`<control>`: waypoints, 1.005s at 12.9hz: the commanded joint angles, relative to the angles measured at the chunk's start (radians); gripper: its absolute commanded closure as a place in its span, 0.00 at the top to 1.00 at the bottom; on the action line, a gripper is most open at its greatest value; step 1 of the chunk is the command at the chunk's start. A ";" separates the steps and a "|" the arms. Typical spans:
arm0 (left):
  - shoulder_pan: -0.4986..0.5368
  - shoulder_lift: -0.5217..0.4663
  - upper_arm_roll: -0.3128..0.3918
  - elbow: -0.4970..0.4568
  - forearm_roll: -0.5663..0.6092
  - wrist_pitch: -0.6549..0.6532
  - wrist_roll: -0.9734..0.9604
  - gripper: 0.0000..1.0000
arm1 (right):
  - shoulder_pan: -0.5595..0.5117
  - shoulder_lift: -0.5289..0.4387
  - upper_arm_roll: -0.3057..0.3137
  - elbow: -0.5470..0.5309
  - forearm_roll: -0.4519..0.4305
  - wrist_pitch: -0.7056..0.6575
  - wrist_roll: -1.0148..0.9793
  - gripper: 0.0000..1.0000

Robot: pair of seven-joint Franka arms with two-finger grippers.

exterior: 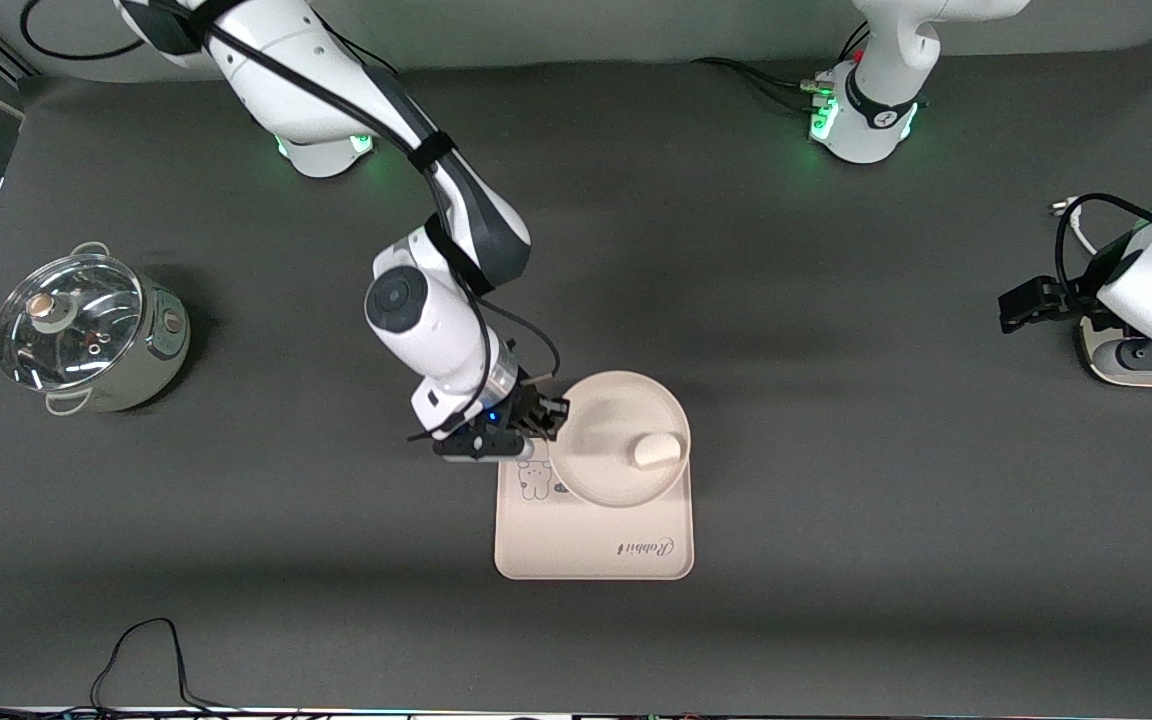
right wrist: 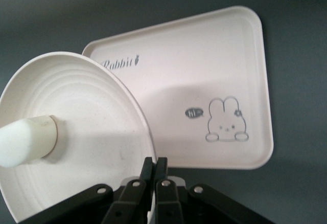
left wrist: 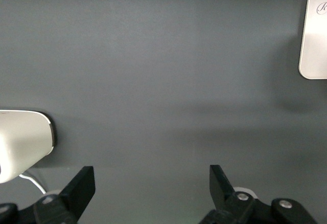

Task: Place bun in plate and plate on tray
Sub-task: 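Lift the plate with the right gripper and lower it onto the tray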

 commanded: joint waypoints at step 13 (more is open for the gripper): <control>0.001 0.007 -0.002 0.016 -0.005 -0.003 0.017 1.00 | -0.065 0.326 0.005 0.277 0.011 0.042 -0.079 0.33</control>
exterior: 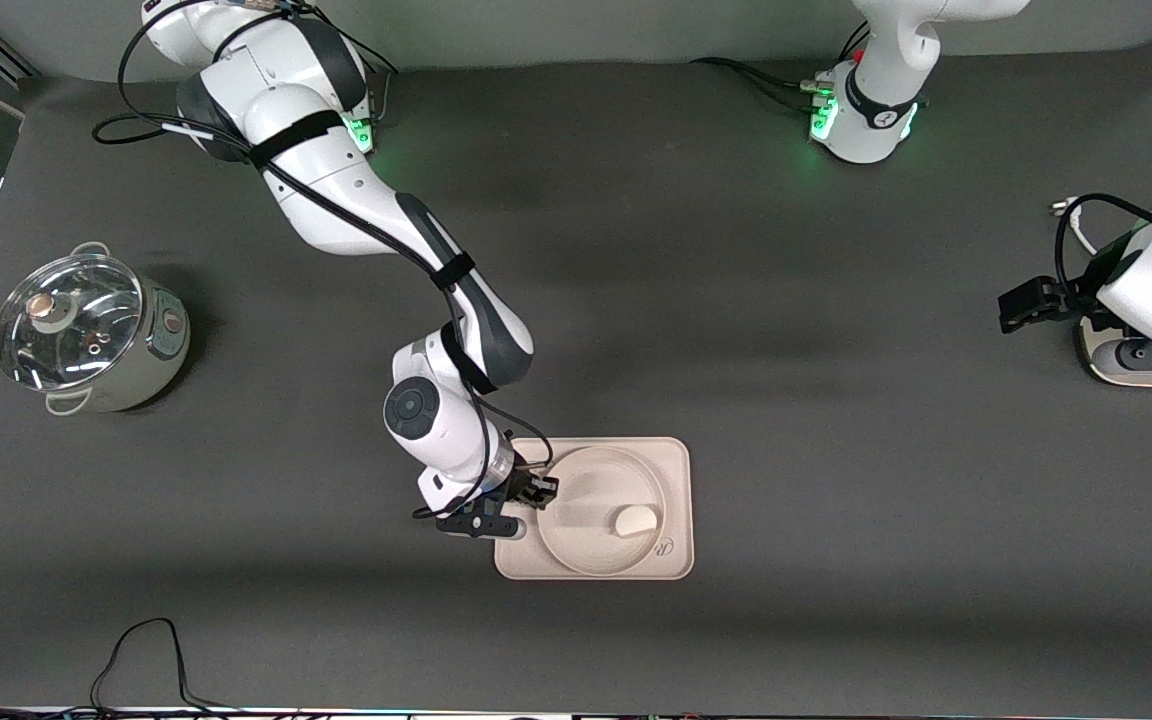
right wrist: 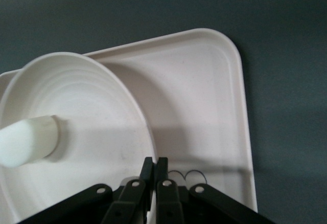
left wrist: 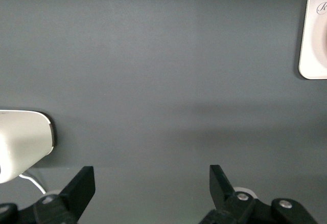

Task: Place bun in plate and plate on tray
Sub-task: 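Lift the plate with the right gripper and lower it onto the tray, then open the right gripper and draw it back from the tray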

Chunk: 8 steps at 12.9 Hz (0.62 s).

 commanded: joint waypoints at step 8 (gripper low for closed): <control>0.004 0.015 -0.002 0.016 -0.026 0.007 0.019 1.00 | -0.038 -0.175 0.004 -0.034 0.011 -0.189 -0.009 1.00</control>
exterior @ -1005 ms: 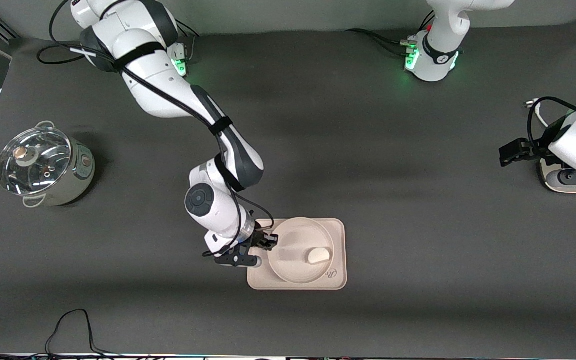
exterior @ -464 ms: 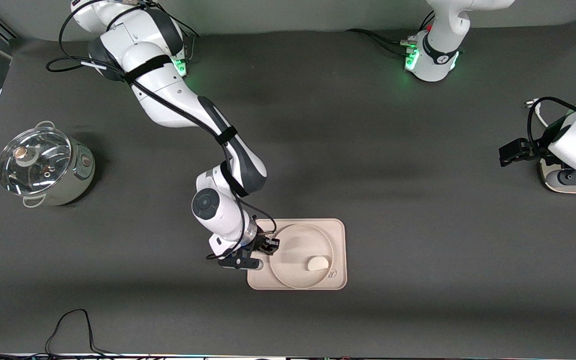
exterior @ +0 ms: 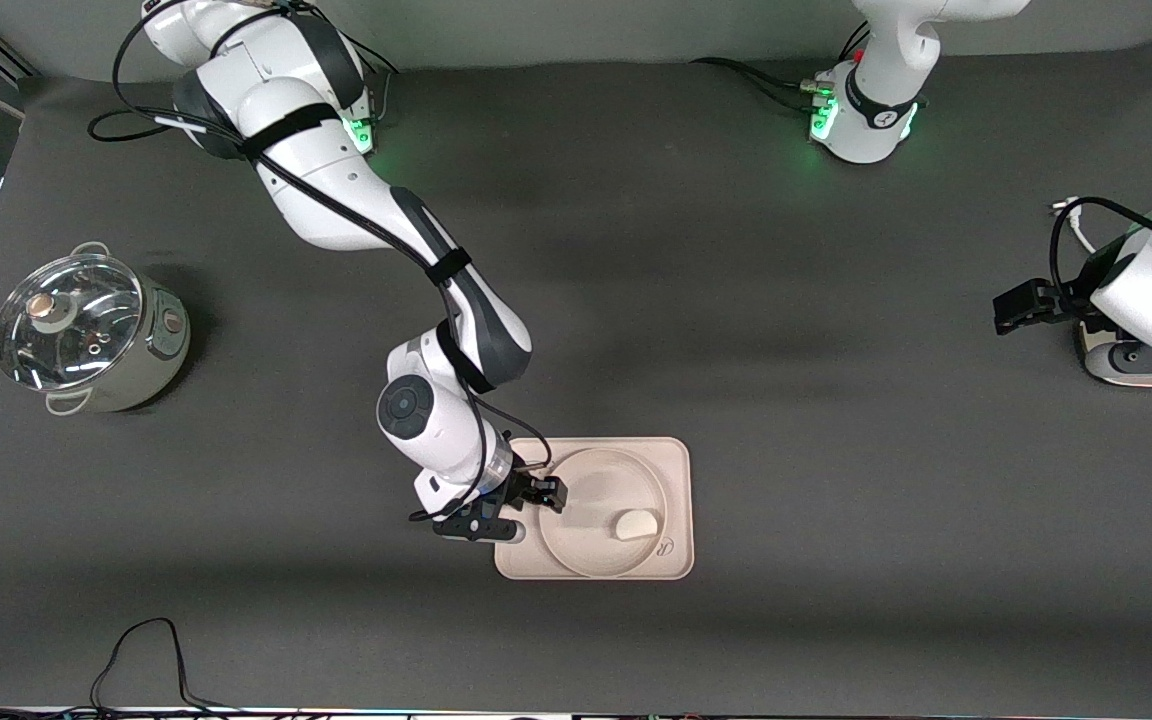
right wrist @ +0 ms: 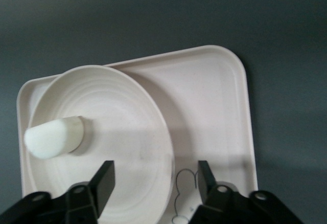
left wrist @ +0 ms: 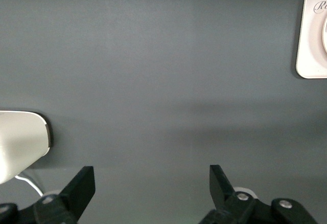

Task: Place bun in plate and plate on tray
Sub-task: 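Open the right gripper and draw it back from the tray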

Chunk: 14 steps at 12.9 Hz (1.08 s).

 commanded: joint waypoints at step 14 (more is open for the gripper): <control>0.027 0.015 0.003 0.022 -0.026 0.002 0.028 1.00 | -0.402 -0.918 0.005 -0.436 -0.315 -0.794 -0.512 1.00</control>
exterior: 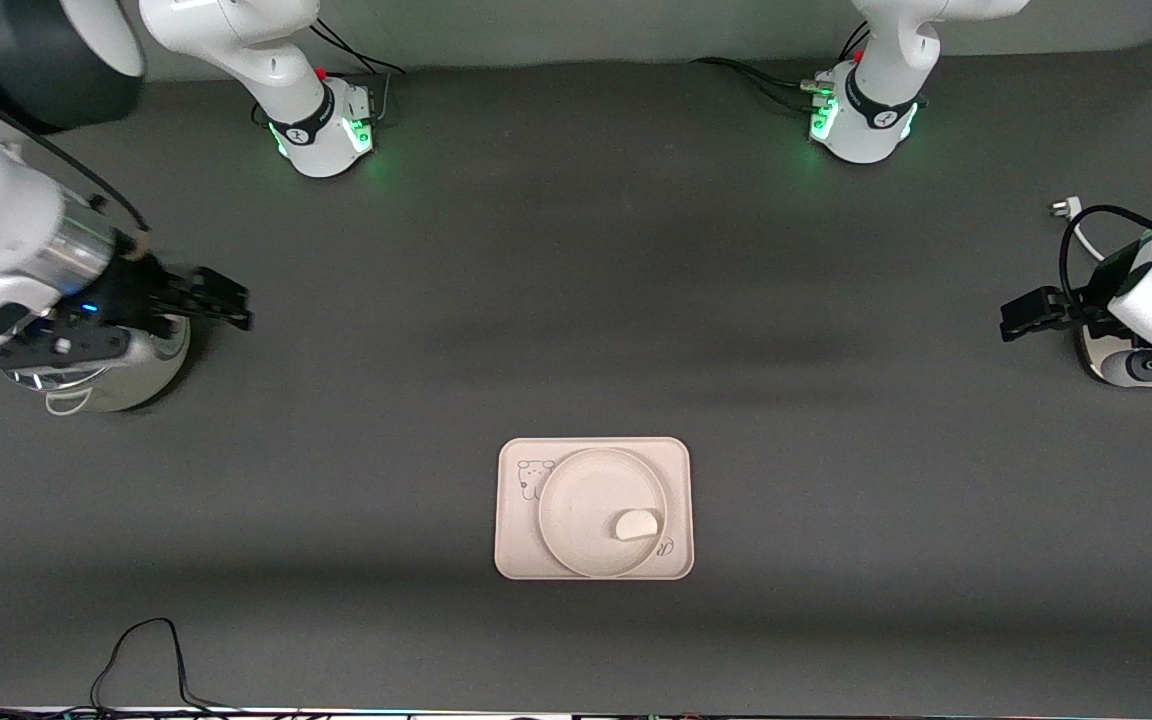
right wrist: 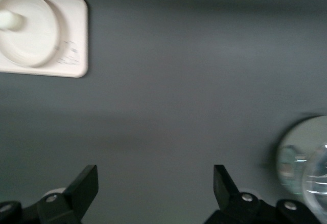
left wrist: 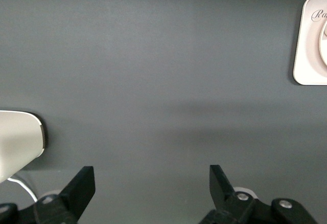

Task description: Place bun in plate and plate on tray

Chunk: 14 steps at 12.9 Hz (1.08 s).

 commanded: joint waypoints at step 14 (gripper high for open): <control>0.003 0.005 0.001 0.019 -0.001 -0.017 0.037 1.00 | -0.073 -0.027 -0.078 -0.015 -0.066 0.003 -0.148 1.00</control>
